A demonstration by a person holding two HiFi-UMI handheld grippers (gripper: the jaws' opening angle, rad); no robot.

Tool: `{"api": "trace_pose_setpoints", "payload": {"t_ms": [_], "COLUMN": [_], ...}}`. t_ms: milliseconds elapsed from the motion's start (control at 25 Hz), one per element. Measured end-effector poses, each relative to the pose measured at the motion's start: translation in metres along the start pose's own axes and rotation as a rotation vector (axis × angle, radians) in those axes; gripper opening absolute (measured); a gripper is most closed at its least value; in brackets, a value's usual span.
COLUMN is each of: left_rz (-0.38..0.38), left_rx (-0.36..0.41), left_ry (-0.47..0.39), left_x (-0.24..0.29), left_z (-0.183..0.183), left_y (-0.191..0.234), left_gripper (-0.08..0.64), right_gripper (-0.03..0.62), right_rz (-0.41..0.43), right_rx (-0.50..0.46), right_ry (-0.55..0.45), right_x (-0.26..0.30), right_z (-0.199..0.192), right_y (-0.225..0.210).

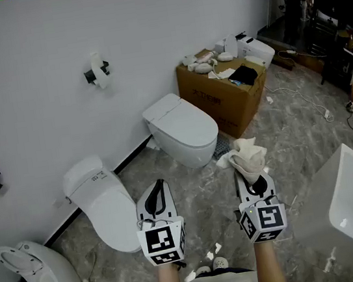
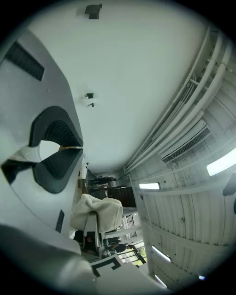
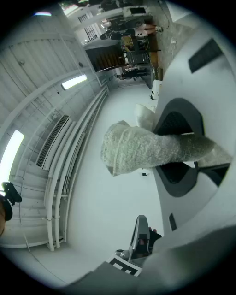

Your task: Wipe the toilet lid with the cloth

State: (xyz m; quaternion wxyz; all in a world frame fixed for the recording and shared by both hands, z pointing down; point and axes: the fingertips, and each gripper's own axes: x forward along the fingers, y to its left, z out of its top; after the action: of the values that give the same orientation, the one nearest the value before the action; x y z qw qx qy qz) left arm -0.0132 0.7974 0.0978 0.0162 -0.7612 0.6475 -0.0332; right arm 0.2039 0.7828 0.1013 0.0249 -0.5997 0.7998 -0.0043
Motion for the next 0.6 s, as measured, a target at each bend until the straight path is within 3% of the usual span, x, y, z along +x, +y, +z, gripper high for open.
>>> {"api": "trace_pose_setpoints", "payload": {"t_ms": [600], "left_rz": [0.024], "left_rx": [-0.004], "left_ry": [0.007], "left_x": [0.014], "left_z": [-0.005], "left_y": [-0.002], "left_gripper": [0.015], "right_gripper": [0.109], "right_rz": [0.013], "right_rx": [-0.003], "right_ry": [0.001], "right_x": [0.012], "right_z": [-0.006], "right_y": [-0.016]}}
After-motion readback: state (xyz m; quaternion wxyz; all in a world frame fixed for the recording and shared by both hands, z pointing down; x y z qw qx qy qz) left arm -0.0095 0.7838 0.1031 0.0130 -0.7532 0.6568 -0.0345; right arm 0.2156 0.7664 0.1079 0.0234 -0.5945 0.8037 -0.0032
